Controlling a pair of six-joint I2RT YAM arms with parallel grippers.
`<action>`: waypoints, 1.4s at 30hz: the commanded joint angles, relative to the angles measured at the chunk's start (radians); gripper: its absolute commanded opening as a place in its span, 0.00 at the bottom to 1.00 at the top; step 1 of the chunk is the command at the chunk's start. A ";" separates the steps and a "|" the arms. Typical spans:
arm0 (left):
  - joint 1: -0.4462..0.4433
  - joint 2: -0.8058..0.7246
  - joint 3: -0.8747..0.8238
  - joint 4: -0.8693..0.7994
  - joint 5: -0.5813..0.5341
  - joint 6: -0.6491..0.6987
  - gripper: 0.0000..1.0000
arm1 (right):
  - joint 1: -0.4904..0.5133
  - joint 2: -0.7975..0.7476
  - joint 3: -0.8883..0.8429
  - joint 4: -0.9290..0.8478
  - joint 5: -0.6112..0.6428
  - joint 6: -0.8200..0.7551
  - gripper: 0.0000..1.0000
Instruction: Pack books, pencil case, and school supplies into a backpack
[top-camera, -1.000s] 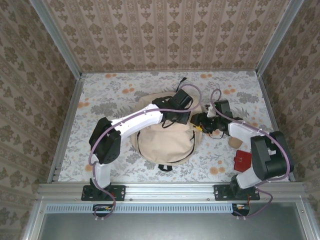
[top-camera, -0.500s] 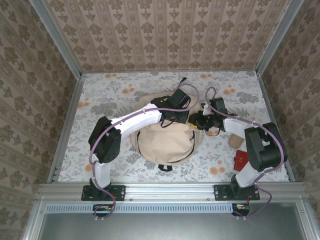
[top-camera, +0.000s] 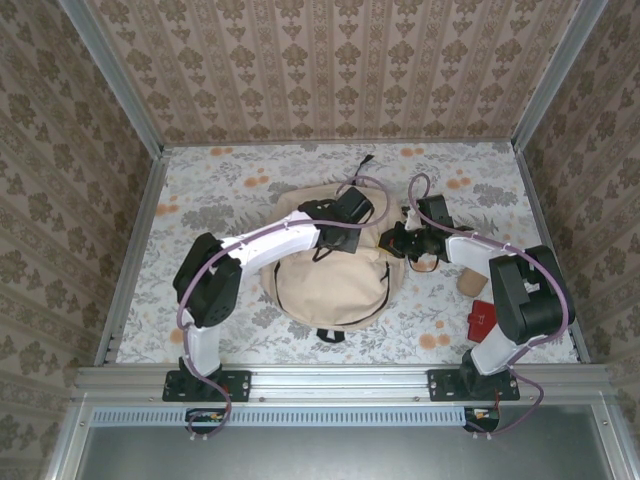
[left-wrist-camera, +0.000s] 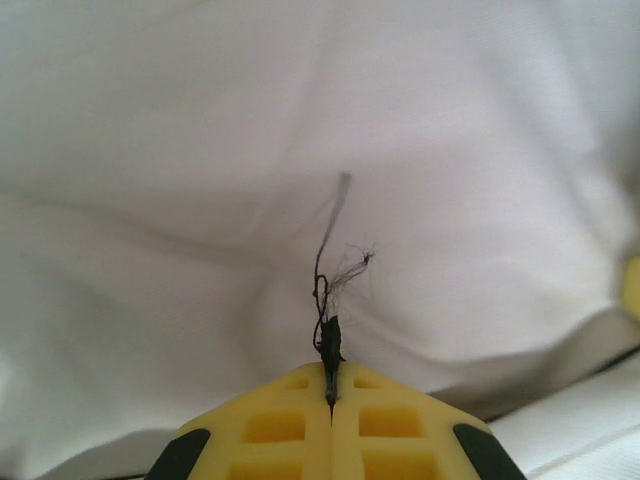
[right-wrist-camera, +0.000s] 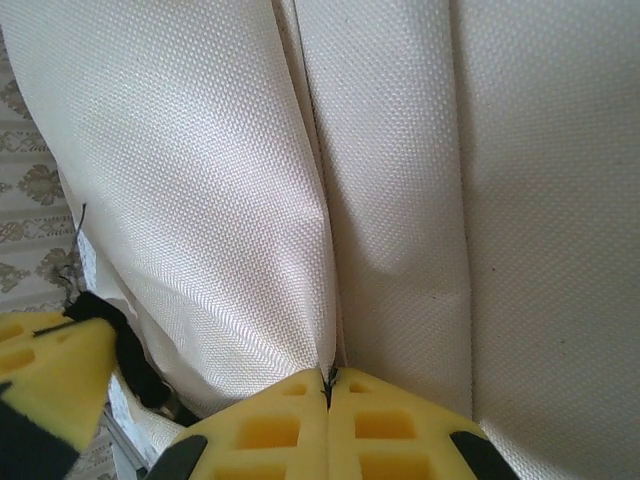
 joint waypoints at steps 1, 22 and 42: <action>0.040 -0.065 -0.036 -0.067 -0.159 -0.045 0.00 | -0.005 -0.027 0.005 -0.091 0.086 -0.025 0.01; 0.242 -0.271 -0.360 -0.018 -0.158 -0.098 0.00 | 0.031 -0.017 0.049 -0.141 0.116 -0.060 0.01; 0.399 -0.571 -0.575 0.061 -0.036 -0.068 0.38 | 0.186 0.025 0.364 -0.377 0.336 -0.138 0.72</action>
